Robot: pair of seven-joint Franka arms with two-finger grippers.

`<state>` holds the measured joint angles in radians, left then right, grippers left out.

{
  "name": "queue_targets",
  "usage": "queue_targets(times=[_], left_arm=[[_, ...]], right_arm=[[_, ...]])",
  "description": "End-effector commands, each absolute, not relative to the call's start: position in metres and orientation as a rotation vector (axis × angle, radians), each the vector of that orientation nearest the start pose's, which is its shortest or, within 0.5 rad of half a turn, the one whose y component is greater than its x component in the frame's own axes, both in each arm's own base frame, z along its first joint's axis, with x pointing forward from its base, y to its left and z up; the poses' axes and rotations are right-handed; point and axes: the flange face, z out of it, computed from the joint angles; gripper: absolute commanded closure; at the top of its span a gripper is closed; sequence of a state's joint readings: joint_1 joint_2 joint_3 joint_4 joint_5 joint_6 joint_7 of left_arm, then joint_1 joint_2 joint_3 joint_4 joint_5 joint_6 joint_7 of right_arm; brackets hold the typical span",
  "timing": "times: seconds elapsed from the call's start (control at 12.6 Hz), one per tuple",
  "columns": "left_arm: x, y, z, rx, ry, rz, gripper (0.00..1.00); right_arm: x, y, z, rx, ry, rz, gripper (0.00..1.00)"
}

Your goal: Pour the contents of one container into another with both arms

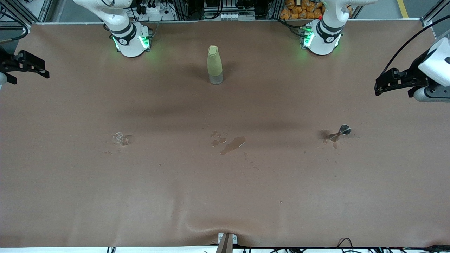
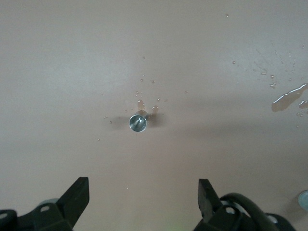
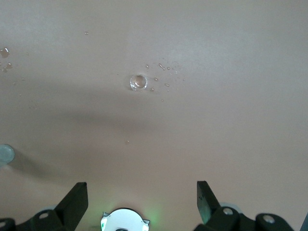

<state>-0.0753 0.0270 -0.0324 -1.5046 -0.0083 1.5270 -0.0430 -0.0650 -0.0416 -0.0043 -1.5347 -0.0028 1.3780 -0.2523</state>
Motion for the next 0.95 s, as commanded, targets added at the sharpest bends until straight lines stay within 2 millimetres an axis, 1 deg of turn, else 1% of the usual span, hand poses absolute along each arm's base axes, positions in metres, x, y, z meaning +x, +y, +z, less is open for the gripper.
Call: queue_targets(times=[0.0,0.24,0.48,0.63,0.71,0.87], left_arm=[[0.543,-0.062,0.64,-3.15,0.076,0.018,0.0],[0.541,-0.056,0.637,-3.131,0.122,0.062,0.0],[0.54,-0.055,0.636,-3.118,0.127,0.079,0.0],[0.54,-0.052,0.637,-3.075,0.133,0.072,0.0],[0.541,-0.052,0.635,-3.075,0.136,0.077,0.0],[0.541,-0.053,0.634,-3.078,0.134,0.079,0.0]], right_arm=[[0.511,-0.044,0.648,-3.127,-0.263,0.164,0.0],[0.511,-0.051,0.647,-3.12,-0.245,0.161,0.0],[0.511,-0.062,0.649,-3.116,-0.208,0.154,0.0],[0.511,-0.057,0.65,-3.12,-0.219,0.153,0.0],[0.511,-0.053,0.65,-3.128,-0.218,0.156,0.0],[0.511,-0.051,0.65,-3.129,-0.22,0.159,0.0]])
